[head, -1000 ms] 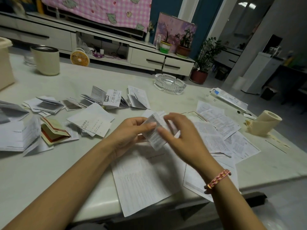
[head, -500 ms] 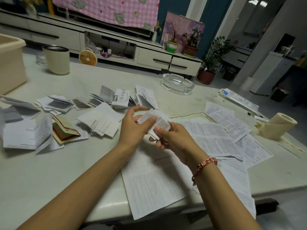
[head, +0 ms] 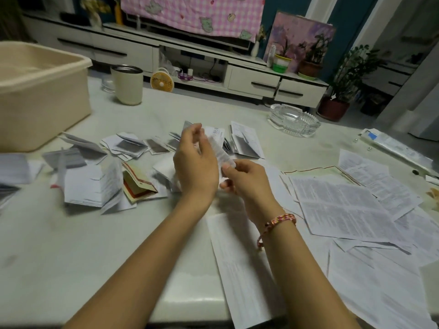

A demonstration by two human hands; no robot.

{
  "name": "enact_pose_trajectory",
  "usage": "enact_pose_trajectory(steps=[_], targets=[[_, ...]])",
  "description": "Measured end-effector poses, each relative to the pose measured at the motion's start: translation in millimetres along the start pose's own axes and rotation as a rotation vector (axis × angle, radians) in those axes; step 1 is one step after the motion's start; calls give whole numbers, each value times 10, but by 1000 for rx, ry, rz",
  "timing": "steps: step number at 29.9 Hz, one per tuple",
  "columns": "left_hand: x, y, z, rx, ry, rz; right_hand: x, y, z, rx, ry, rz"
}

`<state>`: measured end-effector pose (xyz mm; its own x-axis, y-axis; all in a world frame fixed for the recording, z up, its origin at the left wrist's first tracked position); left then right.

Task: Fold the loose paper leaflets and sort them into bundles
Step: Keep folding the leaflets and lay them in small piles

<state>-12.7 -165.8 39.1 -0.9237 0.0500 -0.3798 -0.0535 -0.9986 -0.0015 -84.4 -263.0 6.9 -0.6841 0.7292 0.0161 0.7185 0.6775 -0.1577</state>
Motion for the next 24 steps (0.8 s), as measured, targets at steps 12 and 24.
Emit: enact_pose_trajectory(steps=[12,24], targets=[[25,72,-13,-73,175,-74,-75,201,-26,468,-135,27],[735,466,159,-190,638,-545,200,-1181,-137,428,-49,164]])
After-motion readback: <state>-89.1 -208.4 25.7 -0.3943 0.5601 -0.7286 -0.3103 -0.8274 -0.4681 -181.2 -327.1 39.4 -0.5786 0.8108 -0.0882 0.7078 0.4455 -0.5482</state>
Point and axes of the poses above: each hand's wrist, its own x-axis away from the middle knuckle, its own y-axis out of the palm, z = x × y, the point moved 6 cm from there along -x, towards the middle knuckle, and after that the axes turned 2 degrees about -x, right-handed, at the moved point
